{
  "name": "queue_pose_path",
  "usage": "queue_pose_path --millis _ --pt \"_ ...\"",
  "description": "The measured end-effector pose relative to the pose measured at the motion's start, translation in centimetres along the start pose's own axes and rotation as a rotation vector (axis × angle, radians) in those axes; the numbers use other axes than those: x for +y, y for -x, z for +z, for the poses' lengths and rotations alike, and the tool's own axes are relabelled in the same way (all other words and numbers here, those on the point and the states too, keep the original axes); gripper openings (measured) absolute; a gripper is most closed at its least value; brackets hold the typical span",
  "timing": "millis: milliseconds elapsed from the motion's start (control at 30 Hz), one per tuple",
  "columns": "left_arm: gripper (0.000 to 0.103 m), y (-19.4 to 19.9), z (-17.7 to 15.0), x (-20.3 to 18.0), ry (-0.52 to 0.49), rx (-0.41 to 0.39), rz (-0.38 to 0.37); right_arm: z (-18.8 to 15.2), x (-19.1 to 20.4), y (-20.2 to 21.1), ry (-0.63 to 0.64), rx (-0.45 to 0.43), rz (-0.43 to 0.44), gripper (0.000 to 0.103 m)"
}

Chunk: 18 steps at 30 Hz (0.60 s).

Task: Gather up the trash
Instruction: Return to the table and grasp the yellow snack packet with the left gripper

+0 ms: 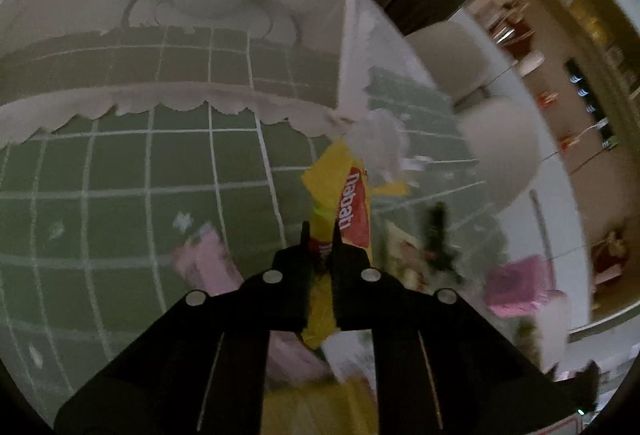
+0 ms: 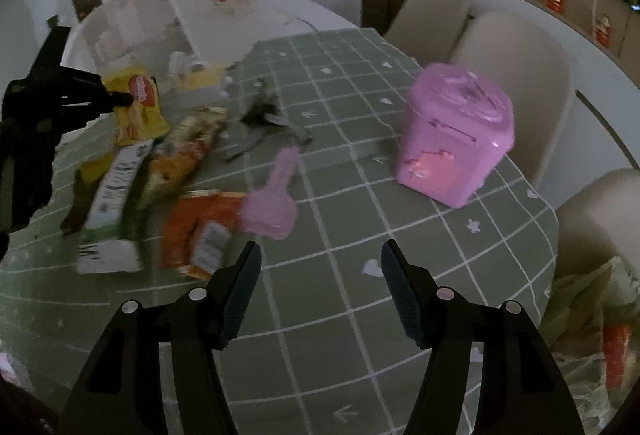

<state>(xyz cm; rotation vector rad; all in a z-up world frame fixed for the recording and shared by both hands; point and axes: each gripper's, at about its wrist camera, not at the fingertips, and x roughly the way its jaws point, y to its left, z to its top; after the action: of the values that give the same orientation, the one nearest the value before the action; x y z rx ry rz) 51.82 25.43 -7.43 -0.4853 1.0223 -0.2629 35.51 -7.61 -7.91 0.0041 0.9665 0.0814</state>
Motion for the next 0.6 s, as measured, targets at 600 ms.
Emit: queue_pose_path --millis 600 --pt "0.008 16.1 -10.8 8.9 0.14 -0.194 0.085 1.7 17.3 -1.1 0.11 0.117 0.455 0.046"
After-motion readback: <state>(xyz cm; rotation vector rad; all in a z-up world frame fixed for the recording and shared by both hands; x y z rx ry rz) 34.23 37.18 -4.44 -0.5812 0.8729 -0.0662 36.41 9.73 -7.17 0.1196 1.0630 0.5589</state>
